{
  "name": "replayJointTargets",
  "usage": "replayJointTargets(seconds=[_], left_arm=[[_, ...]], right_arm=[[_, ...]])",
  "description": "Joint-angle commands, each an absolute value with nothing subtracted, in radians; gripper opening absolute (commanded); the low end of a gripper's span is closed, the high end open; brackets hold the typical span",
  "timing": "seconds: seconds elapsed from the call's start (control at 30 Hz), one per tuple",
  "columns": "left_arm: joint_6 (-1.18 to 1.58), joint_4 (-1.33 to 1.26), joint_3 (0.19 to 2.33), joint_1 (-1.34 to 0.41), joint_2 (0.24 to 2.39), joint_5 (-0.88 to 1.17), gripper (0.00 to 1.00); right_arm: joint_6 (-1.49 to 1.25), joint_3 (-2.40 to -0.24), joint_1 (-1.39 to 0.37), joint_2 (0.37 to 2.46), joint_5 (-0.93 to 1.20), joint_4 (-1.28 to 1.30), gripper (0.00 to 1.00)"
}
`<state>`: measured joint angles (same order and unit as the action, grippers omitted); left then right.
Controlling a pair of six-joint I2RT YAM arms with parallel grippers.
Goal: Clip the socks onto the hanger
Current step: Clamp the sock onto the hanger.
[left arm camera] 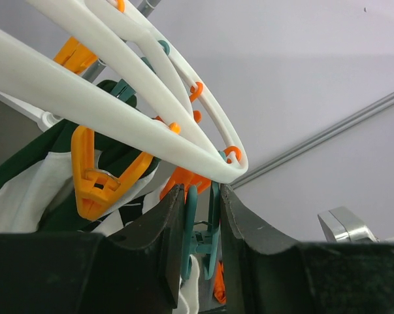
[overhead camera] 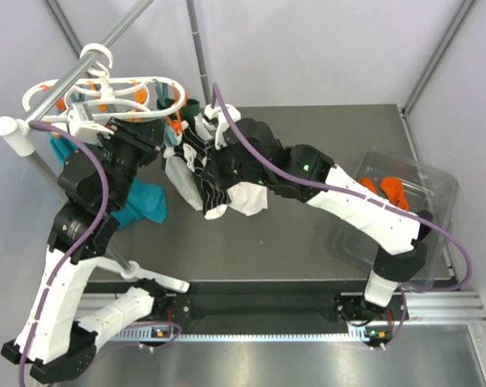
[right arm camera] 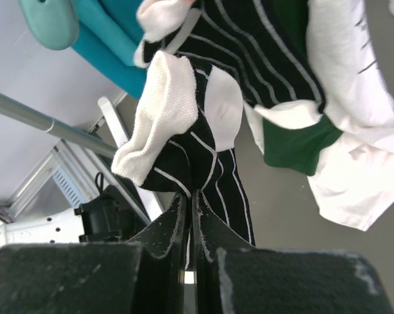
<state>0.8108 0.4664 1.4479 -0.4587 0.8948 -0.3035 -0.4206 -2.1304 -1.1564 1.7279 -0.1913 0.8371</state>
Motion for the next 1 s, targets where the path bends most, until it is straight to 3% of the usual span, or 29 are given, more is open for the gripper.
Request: replayJointTargets(seconds=[0.0,0.97], left_arm=[[0.792,0.419,1.414,-0.457,0.890,-0.276,0.00],[0.701,0.288,1.336,-0.457,0.867,-0.236,0.00]], right_arm=[[-0.446,-2.187,-1.158,1.739,-0.132,0.793,0.00],[-0.489,-2.250,-1.143,1.789,-0.071,0.759,0.00]])
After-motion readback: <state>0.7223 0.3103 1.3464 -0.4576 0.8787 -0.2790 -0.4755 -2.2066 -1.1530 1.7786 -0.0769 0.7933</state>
